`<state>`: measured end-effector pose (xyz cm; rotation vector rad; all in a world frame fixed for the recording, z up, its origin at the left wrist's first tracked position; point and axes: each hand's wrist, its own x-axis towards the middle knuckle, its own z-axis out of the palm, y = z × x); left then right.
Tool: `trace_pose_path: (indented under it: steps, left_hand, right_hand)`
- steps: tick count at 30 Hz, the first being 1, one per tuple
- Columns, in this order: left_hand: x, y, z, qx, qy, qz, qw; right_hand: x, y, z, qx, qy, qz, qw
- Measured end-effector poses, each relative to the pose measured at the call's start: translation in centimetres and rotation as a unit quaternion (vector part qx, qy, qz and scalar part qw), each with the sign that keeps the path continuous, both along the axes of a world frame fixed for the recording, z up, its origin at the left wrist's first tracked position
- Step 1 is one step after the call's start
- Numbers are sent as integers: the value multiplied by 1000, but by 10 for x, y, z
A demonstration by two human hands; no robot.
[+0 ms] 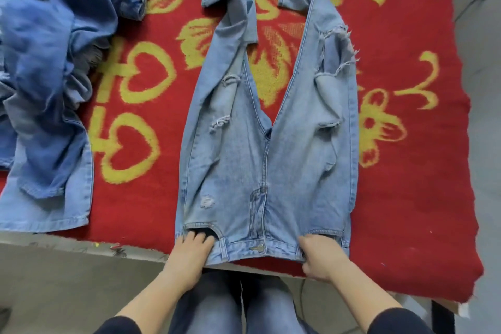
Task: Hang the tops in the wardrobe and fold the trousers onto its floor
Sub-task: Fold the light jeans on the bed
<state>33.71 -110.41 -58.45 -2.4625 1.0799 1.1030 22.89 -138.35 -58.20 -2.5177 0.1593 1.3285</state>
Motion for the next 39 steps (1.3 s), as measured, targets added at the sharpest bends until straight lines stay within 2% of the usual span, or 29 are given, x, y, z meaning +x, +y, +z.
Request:
trace_pose_path:
  steps: [2,3,5,7,9,10,12,13,15,16,18,21,24,27,30,33,34,35,37,39]
  left_hand:
    - [0,0,-6,25,68,66,995]
    - [5,-3,-5,13,105,137,985]
    - [23,-12,0,-64,137,300,942]
    - [43,-18,5,-123,80,351,925]
    - [54,-22,3,-162,-5,383,909]
    - [59,-24,2,-194,-37,426,883]
    - [69,-29,-2,-248,-94,537,801]
    - [74,-29,-6,-244,-120,586,763]
    - [83,-25,-14,-167,-101,662,723]
    - [83,-20,-18,-123,-69,681,719]
    - [77,-6,-25,-87,-10,669,738]
    - [62,13,-25,-120,50,646,752]
    - [49,22,-18,-140,82,642,750]
    - [37,24,-16,-135,98,640,750]
    - [33,21,-17,-139,80,655,738]
    - [33,20,-19,-137,78,647,746]
    - [34,20,-18,-131,79,639,754]
    - [35,22,-18,-119,84,628,765]
    - [37,25,-18,-89,107,601,787]
    - [36,29,-14,-47,140,585,798]
  right_hand:
    - [7,2,2,11,61,-1,998]
    - [14,0,5,15,75,-29,997]
    - [33,-7,11,26,68,-118,990]
    - [61,-15,17,29,18,-188,982]
    - [94,-21,18,19,-51,-213,976]
    - [111,-23,19,15,-85,-222,971]
    - [144,-23,18,8,-150,-229,962]
    - [159,-21,18,0,-185,-219,958]
    - [184,-14,17,-24,-250,-192,949]
    - [193,-9,17,-36,-275,-180,944]
    - [198,1,15,-52,-293,-161,941]
    - [166,15,5,-61,-249,-147,955]
    - [98,18,-7,-92,-161,-249,951]
    - [33,11,-10,-161,-115,-397,896]
    - [1,5,-8,-244,-98,-493,830]
    - [1,0,-9,-232,-40,-573,785]
    - [3,-2,-11,-224,-11,-580,783]
    - [4,-3,-12,-221,10,-563,796]
    - [4,-6,-10,-210,29,-487,847]
    - [-2,-10,-2,-187,46,-460,867]
